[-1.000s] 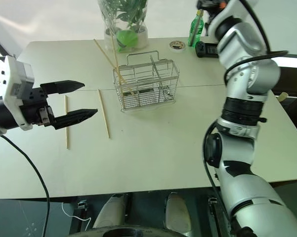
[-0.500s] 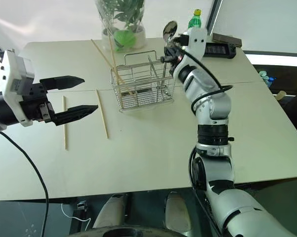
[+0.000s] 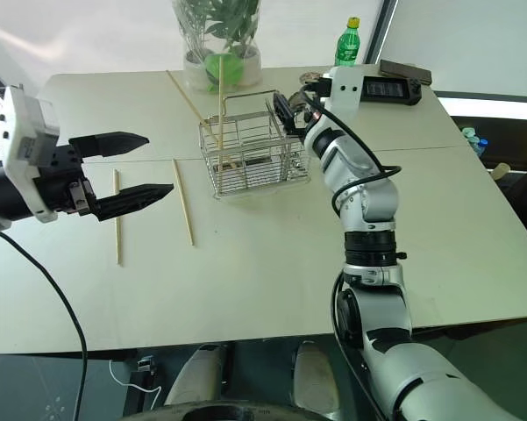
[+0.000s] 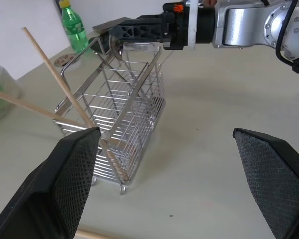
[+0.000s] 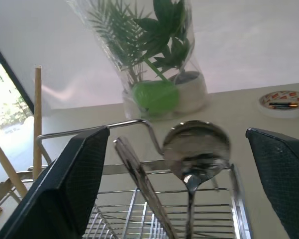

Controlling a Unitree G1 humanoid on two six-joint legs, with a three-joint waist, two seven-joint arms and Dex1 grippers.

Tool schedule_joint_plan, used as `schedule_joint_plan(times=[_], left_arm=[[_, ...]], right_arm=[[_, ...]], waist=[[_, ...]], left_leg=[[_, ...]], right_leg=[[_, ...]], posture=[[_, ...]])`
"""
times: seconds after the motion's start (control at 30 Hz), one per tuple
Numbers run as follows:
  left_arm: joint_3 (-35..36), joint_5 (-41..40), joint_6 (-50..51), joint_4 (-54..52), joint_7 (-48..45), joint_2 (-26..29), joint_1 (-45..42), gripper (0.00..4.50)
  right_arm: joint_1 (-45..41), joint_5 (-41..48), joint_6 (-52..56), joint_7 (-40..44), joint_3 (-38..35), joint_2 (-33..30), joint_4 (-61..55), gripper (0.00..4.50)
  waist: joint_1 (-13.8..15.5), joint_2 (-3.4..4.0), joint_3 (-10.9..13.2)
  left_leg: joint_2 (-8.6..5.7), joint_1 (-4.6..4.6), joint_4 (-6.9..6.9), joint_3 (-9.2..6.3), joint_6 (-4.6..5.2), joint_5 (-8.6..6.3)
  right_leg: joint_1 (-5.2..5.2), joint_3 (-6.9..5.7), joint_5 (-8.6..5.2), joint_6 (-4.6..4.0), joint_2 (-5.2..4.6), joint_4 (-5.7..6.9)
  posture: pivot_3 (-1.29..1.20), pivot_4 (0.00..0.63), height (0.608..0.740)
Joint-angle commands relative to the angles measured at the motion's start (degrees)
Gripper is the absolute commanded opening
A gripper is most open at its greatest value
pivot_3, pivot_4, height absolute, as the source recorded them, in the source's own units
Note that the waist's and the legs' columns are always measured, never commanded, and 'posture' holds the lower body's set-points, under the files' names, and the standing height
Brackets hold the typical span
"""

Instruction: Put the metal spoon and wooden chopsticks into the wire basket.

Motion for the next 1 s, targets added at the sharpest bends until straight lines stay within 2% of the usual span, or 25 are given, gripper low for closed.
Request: schedule_joint_plan(times=[0.03,0.17,0.3,0.4,0.5,0.67,0.83,1.0], left_arm=[[3.0,-0.2,0.0,0.7,0.6,0.8,-0.3,4.5],[7.1,1.2,0.8,3.3,1.4,0.7,3.4,4.5],[9.5,4.3,2.2,6.7,5.0,0.4,6.8,4.5],[7.0,8.8,5.5,9.5,11.4,0.6,7.4,4.5],[3.4,11.6,13.7,13.1,20.5,-1.7,5.4,4.5],[-0.9,16.8,22.3,18.6,29.7,-6.5,-1.0,4.5],[-5.5,22.4,22.0,25.1,31.7,-11.3,-6.4,4.5],[-8.0,30.2,19.2,42.0,36.6,-18.4,-18.2,4.5]], right_arm=[[-3.9,4.0,3.0,3.1,-3.2,-4.4,-4.8,4.28],[-6.8,15.5,14.7,14.2,-6.0,-14.0,-9.7,4.28],[-2.7,30.8,27.6,29.6,-9.1,-26.5,-16.3,4.28],[3.8,33.8,28.8,37.7,-9.1,-34.1,-21.3,4.28],[11.6,34.6,28.1,43.1,-8.3,-39.4,-27.1,4.28],[17.2,36.5,27.4,40.5,-9.4,-38.7,-31.6,4.28],[19.5,39.7,27.6,37.0,-10.4,-37.1,-34.1,4.28],[21.5,42.3,27.2,33.6,-11.0,-36.3,-35.6,4.28]], waist=[[0.0,0.0,0.0],[0.0,0.12,0.1],[0.1,0.03,0.0],[0.4,-0.06,0.0],[0.8,-0.05,0.0],[1.6,-0.17,0.0],[2.0,-0.32,0.0],[2.7,-0.42,0.0]], left_leg=[[0.0,0.0,0.0,0.0,0.0,0.0],[0.01,0.0,-0.01,0.01,0.0,0.0],[0.06,0.04,-0.04,0.0,0.21,-0.12],[0.06,0.04,-0.01,0.01,0.23,-0.15],[0.05,0.02,0.11,0.06,0.22,-0.15],[0.06,0.04,0.18,0.12,0.2,-0.15],[0.0,-0.11,0.18,0.1,0.17,-0.14],[-0.03,-0.11,0.23,0.08,0.15,-0.12]], right_leg=[[0.01,0.0,0.0,0.0,0.0,0.0],[-0.02,0.01,-0.02,-0.03,0.0,0.0],[0.07,-0.03,-0.09,-0.07,0.01,-0.09],[0.15,-0.03,-0.13,-0.15,0.0,-0.18],[0.15,0.0,-0.15,-0.19,-0.03,-0.24],[0.12,0.05,-0.13,-0.21,-0.04,-0.21],[0.07,0.05,-0.1,-0.15,-0.05,-0.25],[0.07,0.03,-0.03,-0.01,-0.04,-0.22]], posture=[[0.0,0.15,0.72],[0.0,0.15,0.72],[0.0,0.15,0.72],[0.0,0.15,0.72],[0.0,0.15,0.72],[0.0,0.15,0.72],[0.0,0.15,0.72],[0.0,0.15,0.72]])
